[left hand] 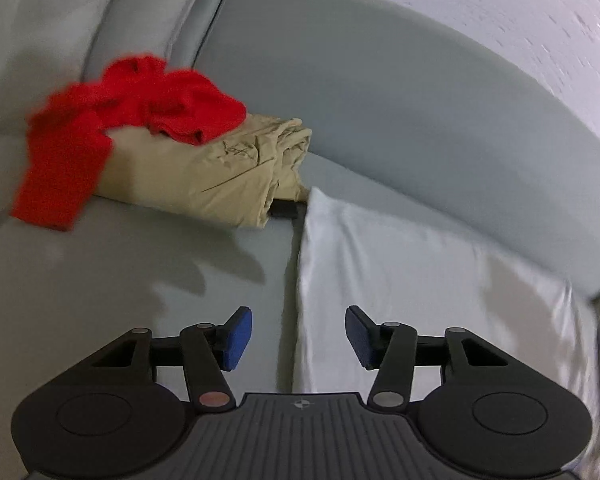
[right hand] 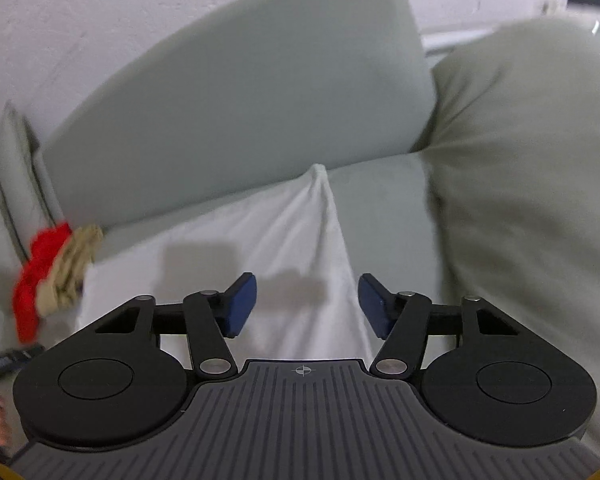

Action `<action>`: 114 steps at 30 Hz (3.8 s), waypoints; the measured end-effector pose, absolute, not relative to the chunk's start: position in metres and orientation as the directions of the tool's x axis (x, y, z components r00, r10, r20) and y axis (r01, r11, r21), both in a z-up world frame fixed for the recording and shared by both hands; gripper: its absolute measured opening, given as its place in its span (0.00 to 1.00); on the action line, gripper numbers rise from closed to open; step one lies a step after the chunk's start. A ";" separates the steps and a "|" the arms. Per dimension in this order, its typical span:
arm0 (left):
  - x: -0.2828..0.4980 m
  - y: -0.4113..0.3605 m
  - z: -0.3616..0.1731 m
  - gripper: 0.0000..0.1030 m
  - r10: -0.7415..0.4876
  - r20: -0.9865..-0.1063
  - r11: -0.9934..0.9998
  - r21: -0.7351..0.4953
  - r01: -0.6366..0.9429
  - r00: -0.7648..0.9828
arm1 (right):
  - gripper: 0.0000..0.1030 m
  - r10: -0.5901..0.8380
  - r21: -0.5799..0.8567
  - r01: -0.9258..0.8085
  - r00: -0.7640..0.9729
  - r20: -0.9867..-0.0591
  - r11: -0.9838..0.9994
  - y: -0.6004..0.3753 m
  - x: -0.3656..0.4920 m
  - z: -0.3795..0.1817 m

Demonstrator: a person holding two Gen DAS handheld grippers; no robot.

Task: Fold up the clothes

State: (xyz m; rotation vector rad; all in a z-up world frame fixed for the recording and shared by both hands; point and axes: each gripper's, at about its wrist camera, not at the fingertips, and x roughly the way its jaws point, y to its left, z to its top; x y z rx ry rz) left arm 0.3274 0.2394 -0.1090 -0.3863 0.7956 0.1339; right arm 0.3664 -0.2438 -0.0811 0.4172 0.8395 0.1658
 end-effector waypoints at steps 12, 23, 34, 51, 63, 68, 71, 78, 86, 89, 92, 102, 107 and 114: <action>0.419 0.268 -0.156 0.47 -0.244 -0.700 0.870 -0.464 -0.168 0.672 | 0.38 0.426 0.559 0.061 0.580 -0.694 0.827 -0.253 0.523 -0.158; 0.424 0.281 -0.164 0.42 -0.262 -0.655 0.803 -0.555 -0.216 0.708 | 0.06 0.371 0.498 0.047 0.607 -0.703 0.866 -0.242 0.541 -0.173; 0.436 0.282 -0.168 0.19 -0.212 -0.661 0.792 -0.548 -0.269 0.720 | 0.04 0.396 0.558 0.091 0.611 -0.686 0.825 -0.246 0.529 -0.182; 0.327 0.248 -0.060 0.02 -0.216 -0.437 0.872 -0.489 -0.029 0.873 | 0.05 0.276 0.522 0.128 0.730 -0.625 0.844 -0.227 0.453 -0.100; 0.161 0.264 -0.064 0.02 -0.183 -0.565 0.780 -0.582 -0.231 0.804 | 0.04 0.319 0.655 0.248 0.717 -0.620 0.714 -0.318 0.330 -0.047; 0.107 0.234 -0.040 0.02 -0.090 -0.631 0.886 -0.405 -0.228 0.770 | 0.04 0.316 0.609 0.240 0.681 -0.660 0.756 -0.333 0.265 -0.036; 0.084 0.207 -0.040 0.03 -0.011 -0.666 0.944 -0.253 -0.212 0.745 | 0.04 0.308 0.583 0.228 0.672 -0.674 0.780 -0.339 0.235 -0.034; 0.058 0.177 -0.058 0.03 0.100 -0.699 0.984 -0.036 -0.175 0.708 | 0.04 0.289 0.524 0.215 0.636 -0.716 0.824 -0.333 0.174 -0.042; 0.049 0.173 -0.092 0.05 0.163 -0.814 0.975 0.047 -0.215 0.558 | 0.04 0.256 0.453 0.192 0.609 -0.750 0.870 -0.327 0.131 -0.054; 0.047 0.164 -0.110 0.14 0.200 -0.871 0.964 0.093 -0.250 0.448 | 0.05 0.237 0.410 0.201 0.564 -0.791 0.890 -0.321 0.130 -0.069; 0.030 0.155 -0.102 0.32 0.209 -0.865 0.966 0.108 -0.237 0.457 | 0.22 0.216 0.358 0.205 0.502 -0.838 0.911 -0.317 0.126 -0.071; -0.014 0.122 -0.038 0.31 0.091 -0.711 0.987 -0.027 -0.156 0.697 | 0.41 0.274 0.458 0.140 0.638 -0.720 0.878 -0.327 0.074 -0.004; -0.012 0.100 -0.055 0.31 0.048 -0.697 0.997 -0.012 -0.079 0.715 | 0.41 0.297 0.488 0.126 0.654 -0.696 0.864 -0.323 0.055 -0.004; 0.040 0.084 -0.073 0.31 0.020 -0.681 0.997 0.073 0.041 0.732 | 0.35 0.351 0.410 -0.007 0.531 -0.772 0.912 -0.278 0.088 -0.025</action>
